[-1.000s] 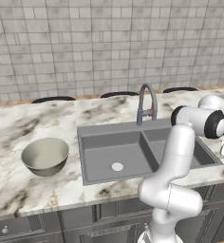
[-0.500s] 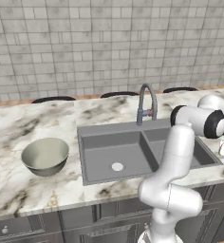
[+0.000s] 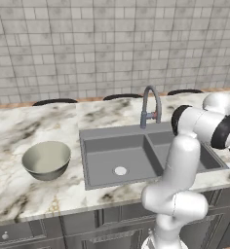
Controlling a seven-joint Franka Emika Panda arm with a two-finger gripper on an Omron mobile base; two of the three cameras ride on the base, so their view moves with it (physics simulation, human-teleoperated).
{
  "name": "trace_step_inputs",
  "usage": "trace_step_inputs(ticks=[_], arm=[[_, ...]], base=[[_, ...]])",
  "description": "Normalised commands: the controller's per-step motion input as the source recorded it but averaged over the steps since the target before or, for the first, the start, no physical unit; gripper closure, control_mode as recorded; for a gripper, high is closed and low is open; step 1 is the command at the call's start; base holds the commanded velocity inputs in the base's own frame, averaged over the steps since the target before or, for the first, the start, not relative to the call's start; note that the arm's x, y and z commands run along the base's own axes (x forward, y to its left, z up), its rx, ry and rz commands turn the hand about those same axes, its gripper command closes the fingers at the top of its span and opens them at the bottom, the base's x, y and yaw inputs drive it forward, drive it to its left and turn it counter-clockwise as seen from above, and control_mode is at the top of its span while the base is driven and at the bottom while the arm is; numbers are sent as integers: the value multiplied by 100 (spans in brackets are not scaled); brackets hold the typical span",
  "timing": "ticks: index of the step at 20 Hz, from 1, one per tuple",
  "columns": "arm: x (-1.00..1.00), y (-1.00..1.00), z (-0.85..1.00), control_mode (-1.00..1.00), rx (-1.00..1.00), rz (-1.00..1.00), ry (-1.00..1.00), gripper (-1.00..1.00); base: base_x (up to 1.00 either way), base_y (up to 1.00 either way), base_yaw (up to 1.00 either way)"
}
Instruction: There is a mixed pile of frozen fruits and vegetables on the counter. Locate all the frozen vegetables and place the items in a bowl on the counter. Take all the frozen fruits and defrost them in a running sink.
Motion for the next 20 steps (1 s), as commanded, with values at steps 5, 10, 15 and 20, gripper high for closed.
trace_step_inputs(ticks=[5,10,15,20], arm=[[-4,79,24,-100,-4,8,-2,100],[0,79,-2,-100,-3,5,0,100],[0,91,0,-100,0,10,0,100],[-2,89,5,-100,0,9,-3,100]], base=[[0,0,0],[0,0,0],[0,0,0],[0,0,0]])
